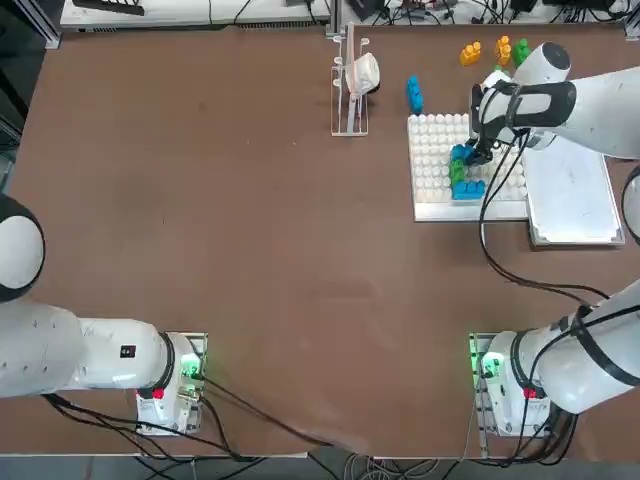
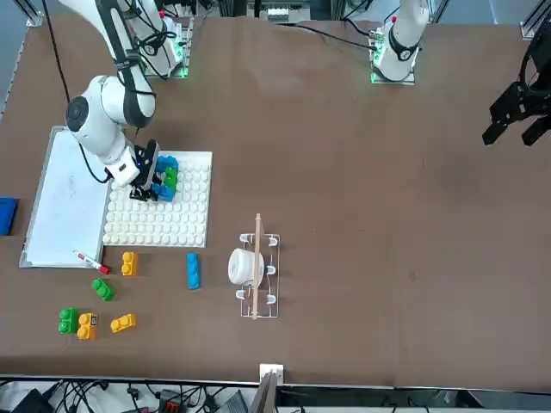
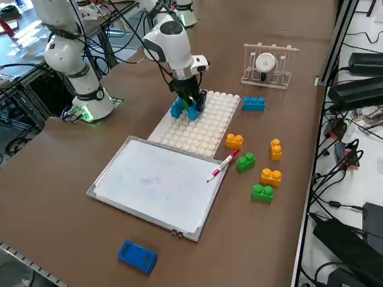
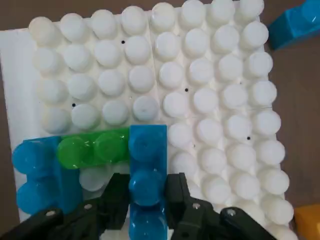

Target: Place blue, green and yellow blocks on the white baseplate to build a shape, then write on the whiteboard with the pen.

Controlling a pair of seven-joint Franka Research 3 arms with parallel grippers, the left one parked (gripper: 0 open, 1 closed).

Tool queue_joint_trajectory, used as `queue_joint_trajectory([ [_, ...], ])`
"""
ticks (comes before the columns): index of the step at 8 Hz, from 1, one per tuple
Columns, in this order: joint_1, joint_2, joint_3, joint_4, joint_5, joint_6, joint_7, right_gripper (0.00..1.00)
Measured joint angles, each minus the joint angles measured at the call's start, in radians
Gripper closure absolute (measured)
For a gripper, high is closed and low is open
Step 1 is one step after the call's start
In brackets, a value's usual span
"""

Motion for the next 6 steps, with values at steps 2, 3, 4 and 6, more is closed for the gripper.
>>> queue_joint_trajectory([
  [2, 0.001, 0.000, 0.000, -0.002, 0.000, 0.005, 0.000, 0.60],
  [3, 0.001, 0.000, 0.001, -0.004, 0.000, 0.011, 0.000, 0.60],
  [4, 0.002, 0.000, 0.002, -0.007, 0.000, 0.020, 0.000, 0.60],
  [6, 0.002, 0.000, 0.004, -0.010, -0.002, 0.027, -0.007, 0.60],
])
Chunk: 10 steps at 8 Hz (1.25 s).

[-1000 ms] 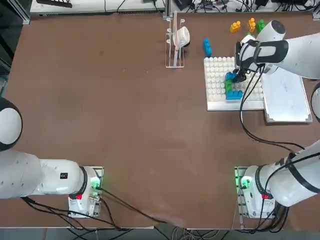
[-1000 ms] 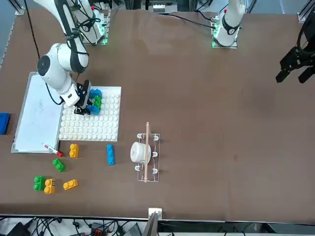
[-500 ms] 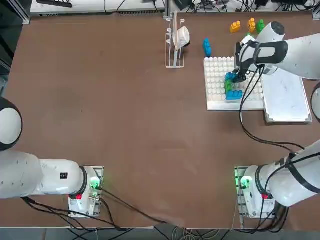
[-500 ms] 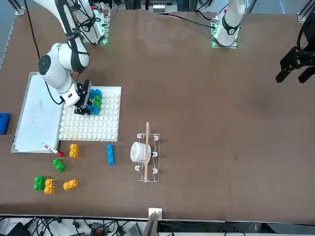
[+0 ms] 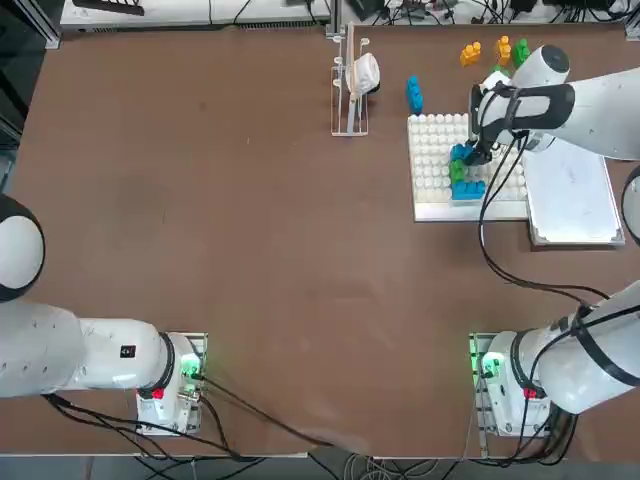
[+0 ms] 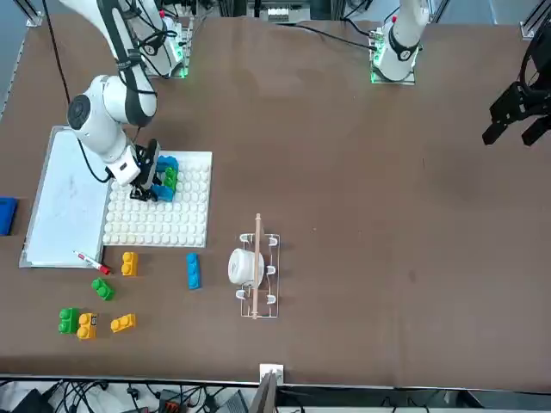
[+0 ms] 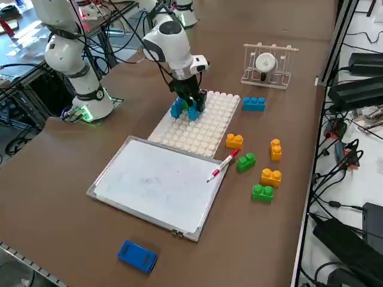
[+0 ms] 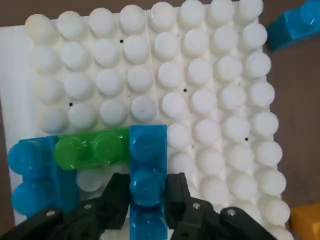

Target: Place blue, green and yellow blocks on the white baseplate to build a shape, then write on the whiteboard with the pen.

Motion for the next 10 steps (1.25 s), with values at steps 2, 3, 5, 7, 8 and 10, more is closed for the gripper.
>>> queue_joint_trajectory([
  [2, 0.000, 0.009, 0.001, 0.000, -0.002, 0.014, -0.046, 0.60],
  [3, 0.000, 0.021, 0.003, 0.000, -0.002, 0.024, -0.074, 0.60],
  [5, 0.002, 0.035, 0.009, 0.002, -0.002, 0.037, -0.090, 0.60],
  [7, 0.002, 0.039, 0.009, 0.002, -0.002, 0.040, -0.090, 0.60],
  [8, 0.002, 0.043, 0.011, 0.002, -0.002, 0.045, -0.090, 0.60],
  [10, 0.004, 0.049, 0.014, 0.002, -0.002, 0.053, -0.090, 0.60],
])
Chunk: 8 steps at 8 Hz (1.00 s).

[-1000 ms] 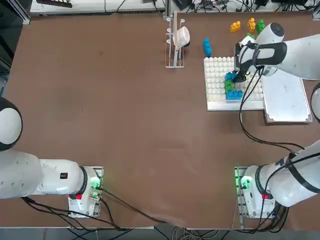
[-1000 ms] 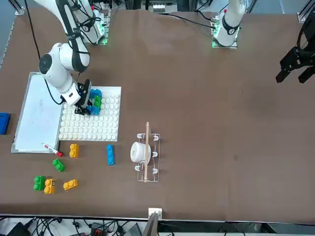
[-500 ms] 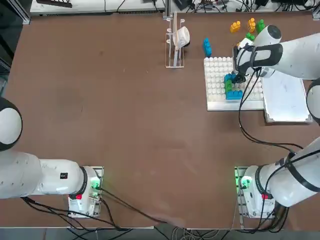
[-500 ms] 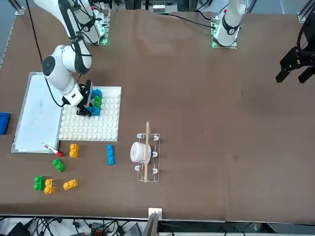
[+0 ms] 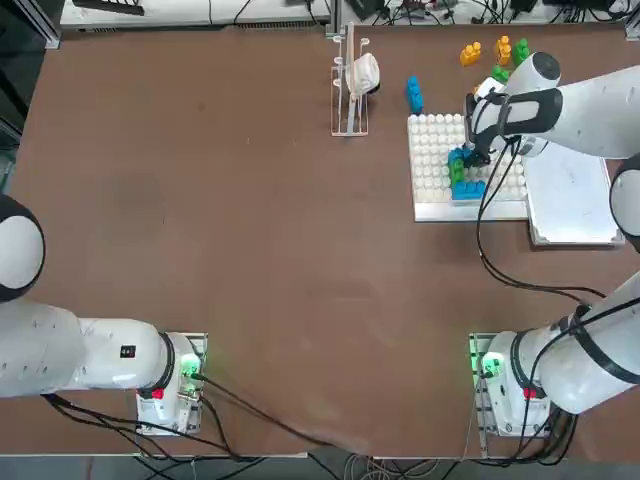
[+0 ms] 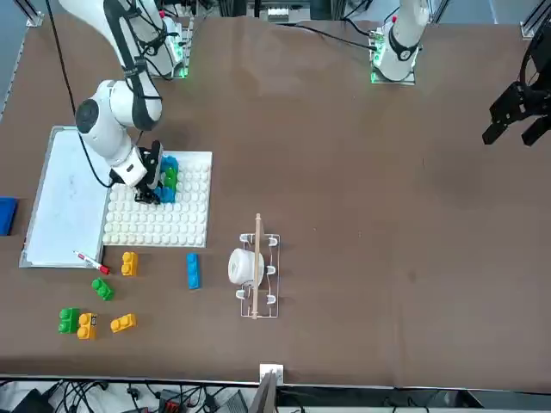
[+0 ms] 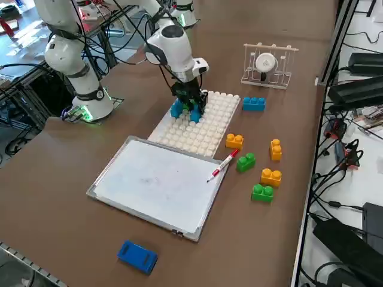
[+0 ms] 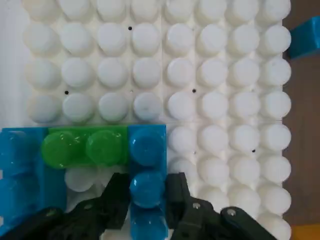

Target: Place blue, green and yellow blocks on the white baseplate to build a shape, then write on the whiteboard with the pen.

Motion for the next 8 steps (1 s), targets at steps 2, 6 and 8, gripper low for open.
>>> queue_joint_trajectory([
  [2, 0.000, 0.001, 0.000, 0.000, 0.000, 0.000, 0.000, 0.60],
  [6, 0.000, 0.013, -0.001, 0.002, 0.001, 0.012, 0.001, 0.53],
  [8, 0.001, 0.026, -0.002, 0.010, 0.001, 0.027, 0.001, 0.32],
])
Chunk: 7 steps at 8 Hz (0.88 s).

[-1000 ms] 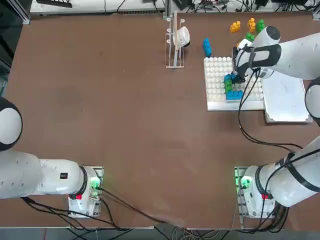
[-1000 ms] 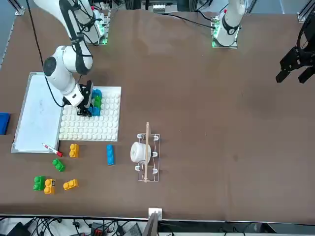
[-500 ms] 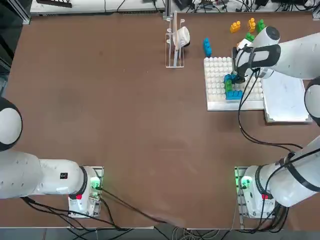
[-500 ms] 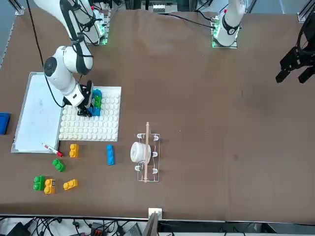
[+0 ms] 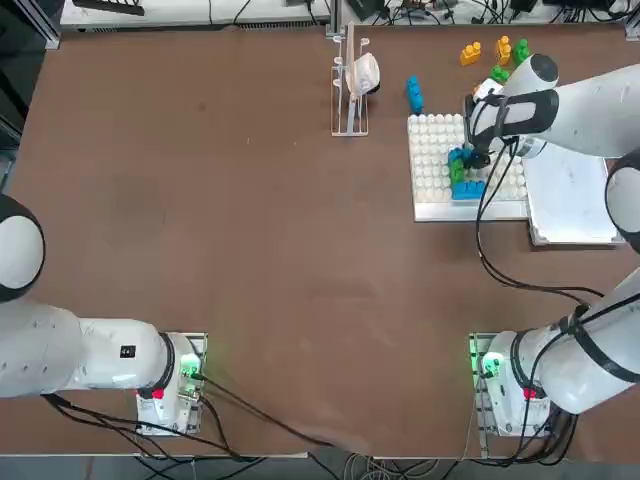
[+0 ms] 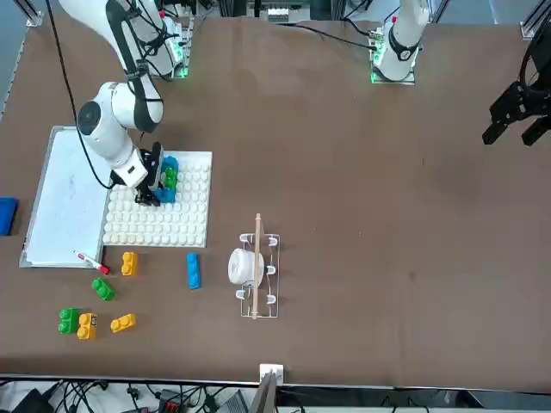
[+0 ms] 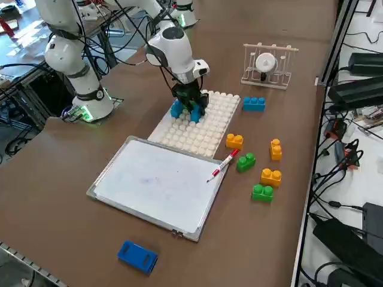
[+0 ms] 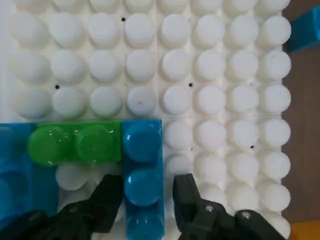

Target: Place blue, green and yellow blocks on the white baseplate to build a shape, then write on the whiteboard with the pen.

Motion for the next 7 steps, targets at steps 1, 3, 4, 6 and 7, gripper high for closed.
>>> queue_joint_trajectory([
  [1, 0.003, 0.007, 0.000, 0.009, 0.000, 0.005, 0.000, 0.15],
  [3, 0.017, -0.011, 0.000, 0.028, 0.006, -0.014, 0.002, 0.00],
  [4, 0.021, -0.035, -0.002, 0.034, 0.010, -0.043, 0.018, 0.00],
  [6, 0.022, -0.096, -0.010, 0.047, 0.012, -0.118, 0.068, 0.00],
  [7, 0.020, -0.120, -0.013, 0.064, 0.012, -0.147, 0.105, 0.00],
])
